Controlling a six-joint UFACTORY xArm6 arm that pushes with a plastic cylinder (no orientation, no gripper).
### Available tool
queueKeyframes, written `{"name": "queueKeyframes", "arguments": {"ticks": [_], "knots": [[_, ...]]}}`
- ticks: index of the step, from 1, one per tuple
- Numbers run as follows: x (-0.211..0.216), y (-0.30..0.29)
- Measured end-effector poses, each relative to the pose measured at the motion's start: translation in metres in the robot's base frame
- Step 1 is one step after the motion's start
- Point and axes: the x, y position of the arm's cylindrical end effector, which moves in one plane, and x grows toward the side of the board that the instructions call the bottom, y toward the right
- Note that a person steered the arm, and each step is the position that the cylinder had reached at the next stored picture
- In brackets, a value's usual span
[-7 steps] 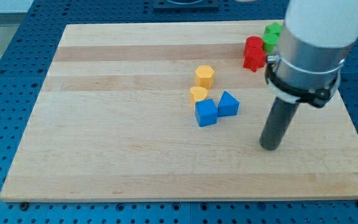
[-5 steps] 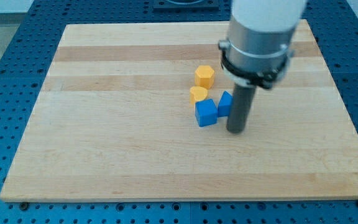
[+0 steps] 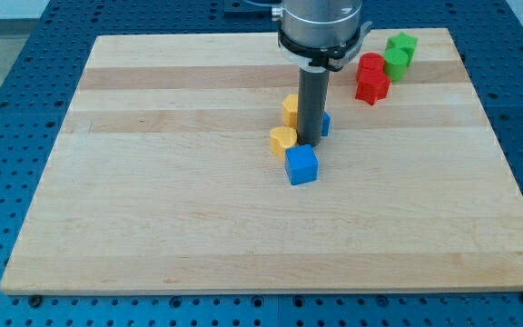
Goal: Group up the blue blocks with the yellow blocks at the center of the board
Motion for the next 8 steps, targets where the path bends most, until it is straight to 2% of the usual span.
{"name": "queueKeyframes", "arguments": {"ticks": [1, 2, 3, 4, 5, 6, 7, 8], "knots": [[0.0, 0.005], [0.008, 0.038], [0.051, 0.077], [0.136, 0.047], [0.184, 0.012], [0.181, -0.017], [0.137, -0.049], [0.105, -0.052]]}}
